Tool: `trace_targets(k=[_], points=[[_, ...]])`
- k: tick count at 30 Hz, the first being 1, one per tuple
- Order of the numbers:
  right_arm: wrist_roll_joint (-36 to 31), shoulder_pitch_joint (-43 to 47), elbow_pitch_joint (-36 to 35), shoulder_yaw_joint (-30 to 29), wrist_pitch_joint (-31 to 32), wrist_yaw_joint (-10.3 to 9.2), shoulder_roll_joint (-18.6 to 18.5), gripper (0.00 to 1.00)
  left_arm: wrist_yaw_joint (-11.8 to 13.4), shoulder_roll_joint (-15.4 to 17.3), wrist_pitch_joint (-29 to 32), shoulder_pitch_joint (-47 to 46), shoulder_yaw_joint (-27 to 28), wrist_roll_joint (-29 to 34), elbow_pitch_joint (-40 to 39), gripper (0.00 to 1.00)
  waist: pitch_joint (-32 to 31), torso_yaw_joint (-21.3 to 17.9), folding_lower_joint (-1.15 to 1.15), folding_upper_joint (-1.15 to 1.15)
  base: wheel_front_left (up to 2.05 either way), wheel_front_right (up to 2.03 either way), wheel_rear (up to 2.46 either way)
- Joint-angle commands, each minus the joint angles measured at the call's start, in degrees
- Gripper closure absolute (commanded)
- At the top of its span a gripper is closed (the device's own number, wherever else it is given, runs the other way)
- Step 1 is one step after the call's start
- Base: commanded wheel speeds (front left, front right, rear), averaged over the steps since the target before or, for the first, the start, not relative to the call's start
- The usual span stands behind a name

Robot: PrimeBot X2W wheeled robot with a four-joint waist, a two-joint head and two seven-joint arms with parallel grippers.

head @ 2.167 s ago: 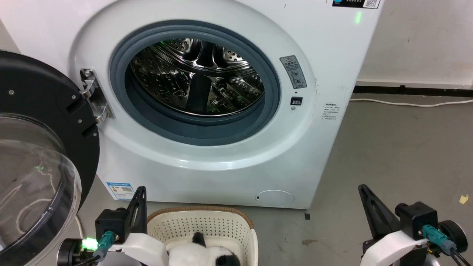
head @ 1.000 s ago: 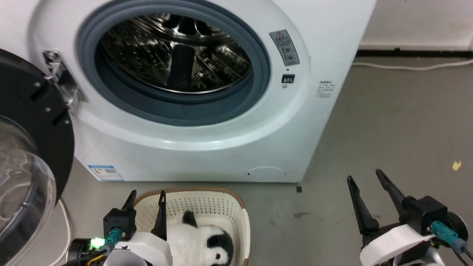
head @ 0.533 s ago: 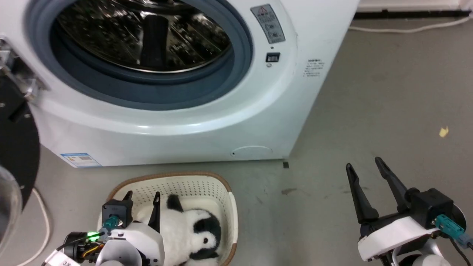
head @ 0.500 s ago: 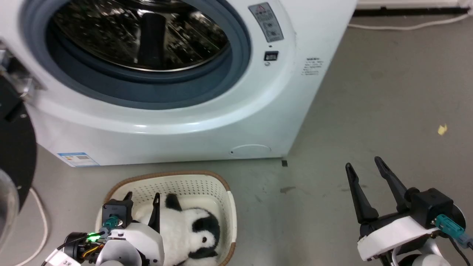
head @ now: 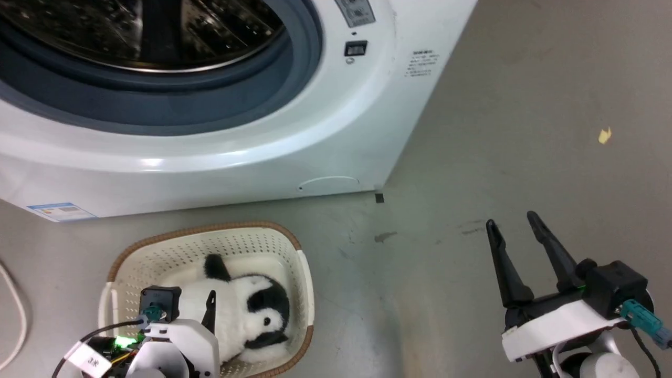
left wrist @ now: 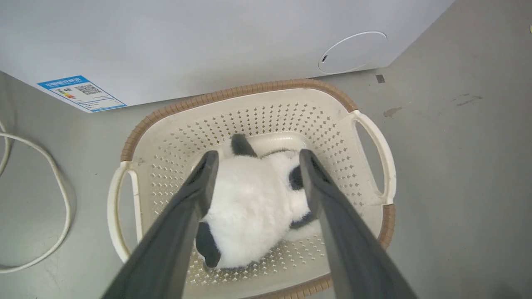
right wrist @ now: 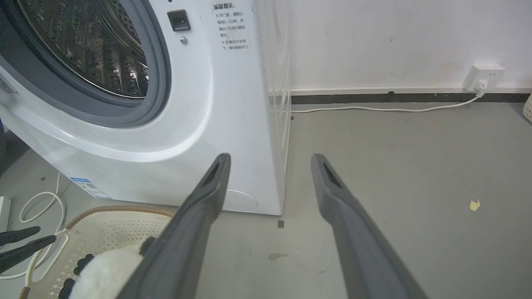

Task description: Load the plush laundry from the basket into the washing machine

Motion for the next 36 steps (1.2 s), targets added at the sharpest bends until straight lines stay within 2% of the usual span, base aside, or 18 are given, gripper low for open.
trace_targets(k=[1,15,21,25,36], points=[[0.8,-1.4,-0.1,0.3,-0.6,-0.02,0.0,0.00,-0.2,0.6,0.2,-1.5,-0.3,-0.2,1.4,0.00,1.1,-0.8,-0.01,0.00,0.00,0.00,0.00],[4.0,-3.8,-0.4,1.5,-2.3,-0.03,0.0,0.00,0.0,4.9,4.7,-8.0,-3.5,0.2,10.4,0.00,7.7,-4.5,-0.01,0.00,0.00,0.00,0.00],[6.1,-4.3,-0.3,2.4,-3.0,-0.03,0.0,0.00,-1.5,7.2,6.9,-10.5,-4.6,-0.5,13.9,0.00,10.6,-6.4,-0.01,0.00,0.00,0.00,0.00],[8.1,-5.1,-0.6,2.9,-3.7,-0.04,0.0,0.00,-2.0,9.6,7.6,-13.2,-5.6,-1.1,16.8,0.00,13.7,-8.2,-0.01,0.00,0.00,0.00,0.00],[10.3,-6.7,-1.1,3.5,-5.0,-0.04,0.0,0.00,-2.7,12.9,11.4,-18.8,-8.3,-1.4,22.3,0.00,19.6,-10.4,-0.01,0.00,0.00,0.00,0.00]])
